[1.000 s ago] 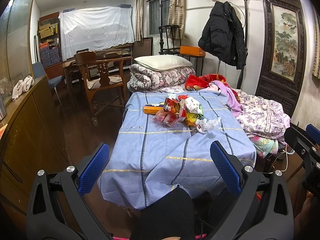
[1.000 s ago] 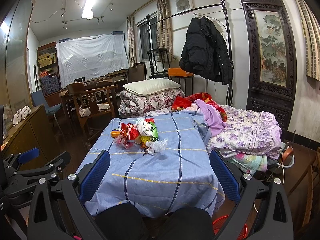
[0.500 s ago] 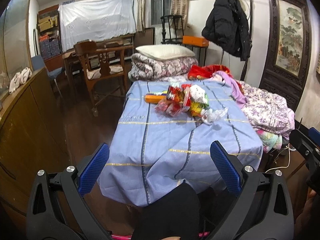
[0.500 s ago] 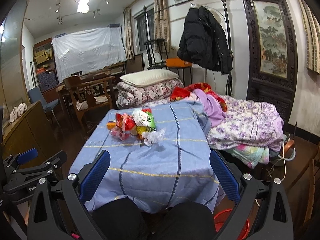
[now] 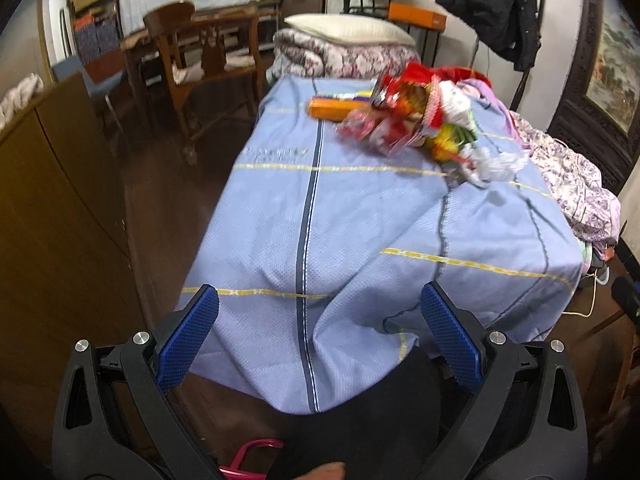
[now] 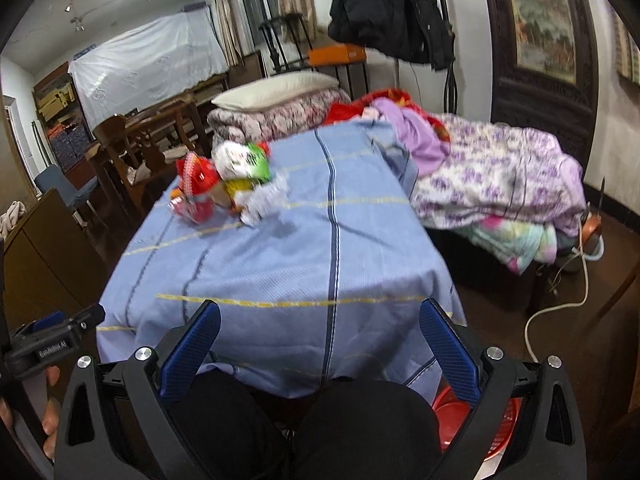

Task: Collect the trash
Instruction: 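Reach the left tool to the red chips bag and grasp it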

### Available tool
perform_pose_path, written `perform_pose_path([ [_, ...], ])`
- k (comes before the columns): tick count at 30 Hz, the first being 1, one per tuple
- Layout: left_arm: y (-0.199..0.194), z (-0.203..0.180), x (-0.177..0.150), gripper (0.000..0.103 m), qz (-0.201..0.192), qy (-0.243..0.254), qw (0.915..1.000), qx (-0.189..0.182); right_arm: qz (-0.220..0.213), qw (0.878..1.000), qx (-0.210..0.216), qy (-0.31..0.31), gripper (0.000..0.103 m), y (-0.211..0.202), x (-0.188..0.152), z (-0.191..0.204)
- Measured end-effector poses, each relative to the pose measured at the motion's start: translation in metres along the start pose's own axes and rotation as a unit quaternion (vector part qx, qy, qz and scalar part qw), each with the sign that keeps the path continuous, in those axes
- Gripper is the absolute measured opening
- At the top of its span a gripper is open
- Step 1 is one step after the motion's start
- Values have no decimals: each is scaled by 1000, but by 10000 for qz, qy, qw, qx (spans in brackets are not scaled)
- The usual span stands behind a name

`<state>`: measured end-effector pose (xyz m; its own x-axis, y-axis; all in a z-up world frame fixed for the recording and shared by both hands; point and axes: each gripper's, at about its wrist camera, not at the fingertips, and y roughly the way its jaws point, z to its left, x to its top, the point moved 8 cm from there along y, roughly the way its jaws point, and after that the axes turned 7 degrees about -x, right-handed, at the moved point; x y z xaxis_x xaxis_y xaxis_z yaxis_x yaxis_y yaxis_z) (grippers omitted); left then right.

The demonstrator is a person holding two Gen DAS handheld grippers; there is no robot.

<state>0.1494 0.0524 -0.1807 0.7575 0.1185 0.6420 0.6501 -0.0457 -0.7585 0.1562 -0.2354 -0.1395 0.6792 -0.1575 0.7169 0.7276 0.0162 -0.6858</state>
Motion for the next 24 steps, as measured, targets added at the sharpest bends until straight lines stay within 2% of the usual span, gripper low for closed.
perform_pose_path([
  [5, 26, -7, 20, 96, 182, 131, 9992, -326, 277, 9996, 62, -45, 97, 30, -8, -2],
  [12, 50, -46, 98, 96, -128, 433, 9957, -808, 576, 9982, 156, -15, 97, 56, -19, -7],
  [17, 89, -83, 144, 96, -71, 638, 9945, -833, 691, 9974, 173, 58, 97, 63, -23, -15],
  [20, 107, -93, 161, 96, -213, 728, 9955, -573, 716, 9972, 167, 161, 97, 65, -21, -22],
  [22, 117, -94, 167, 87, -370, 757, 9958, -349, 719, 9971, 171, 207, 97, 65, -21, -25],
  [24, 123, -94, 163, 57, -236, 751, 9960, -434, 677, 9973, 163, 224, 97, 64, -19, -28],
])
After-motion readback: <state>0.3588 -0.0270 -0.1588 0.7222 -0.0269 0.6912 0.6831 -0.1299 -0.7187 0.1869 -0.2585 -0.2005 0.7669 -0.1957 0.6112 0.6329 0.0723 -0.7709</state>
